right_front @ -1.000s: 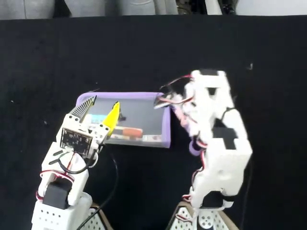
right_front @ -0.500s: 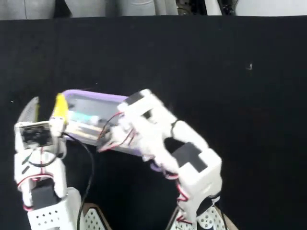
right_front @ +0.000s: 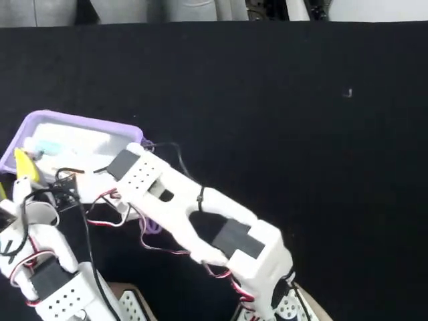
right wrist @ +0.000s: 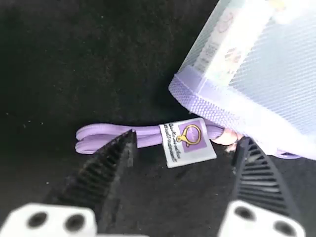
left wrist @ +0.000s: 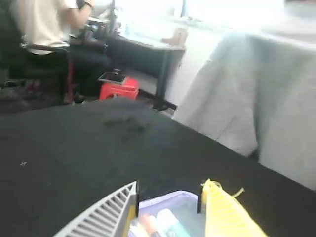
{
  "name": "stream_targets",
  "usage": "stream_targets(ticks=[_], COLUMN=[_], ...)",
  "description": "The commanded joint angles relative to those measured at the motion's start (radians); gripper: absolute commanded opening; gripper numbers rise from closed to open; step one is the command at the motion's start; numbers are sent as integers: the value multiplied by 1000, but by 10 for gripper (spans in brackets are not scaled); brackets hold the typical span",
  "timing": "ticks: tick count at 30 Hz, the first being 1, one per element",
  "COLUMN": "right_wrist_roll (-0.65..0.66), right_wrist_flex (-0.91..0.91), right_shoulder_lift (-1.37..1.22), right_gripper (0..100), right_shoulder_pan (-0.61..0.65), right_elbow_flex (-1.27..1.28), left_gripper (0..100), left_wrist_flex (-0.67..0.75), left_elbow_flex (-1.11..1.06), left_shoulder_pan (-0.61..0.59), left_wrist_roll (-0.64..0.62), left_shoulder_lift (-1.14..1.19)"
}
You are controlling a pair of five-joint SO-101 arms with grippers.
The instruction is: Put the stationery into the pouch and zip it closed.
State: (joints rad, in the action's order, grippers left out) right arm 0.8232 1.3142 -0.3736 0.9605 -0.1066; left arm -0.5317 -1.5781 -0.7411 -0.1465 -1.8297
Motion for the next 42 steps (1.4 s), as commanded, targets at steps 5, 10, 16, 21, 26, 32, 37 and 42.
stream_targets(ticks=[5, 10, 16, 21, 26, 32, 37, 42], right_wrist_roll=[-38, -37, -37, -31, -28, 127, 249, 296], right_wrist_flex=[229, 350, 370, 221, -153, -603, -758, -1013], right_shoulder_lift=[77, 77, 70, 68, 67, 91, 154, 268], right_gripper=[332, 332, 332, 332, 332, 332, 332, 332], right_shoulder_pan=[-72, -226, -344, -350, -327, -226, -149, -140], right_elbow_flex=[-295, -470, -604, -476, -140, 295, 487, 638], left_gripper=[223, 223, 223, 223, 223, 223, 223, 223], left_wrist_flex=[3, 2, -34, -55, -61, -153, -172, -201], left_elbow_flex=[-82, -96, -119, -119, -119, -119, -119, -119], left_shoulder_pan=[-151, -242, -372, -449, -564, -616, -615, -616], left_wrist_roll=[-238, -295, -295, -295, -299, -296, -295, -293], left_shoulder_lift=[6, 6, 8, 8, 9, 8, 8, 8])
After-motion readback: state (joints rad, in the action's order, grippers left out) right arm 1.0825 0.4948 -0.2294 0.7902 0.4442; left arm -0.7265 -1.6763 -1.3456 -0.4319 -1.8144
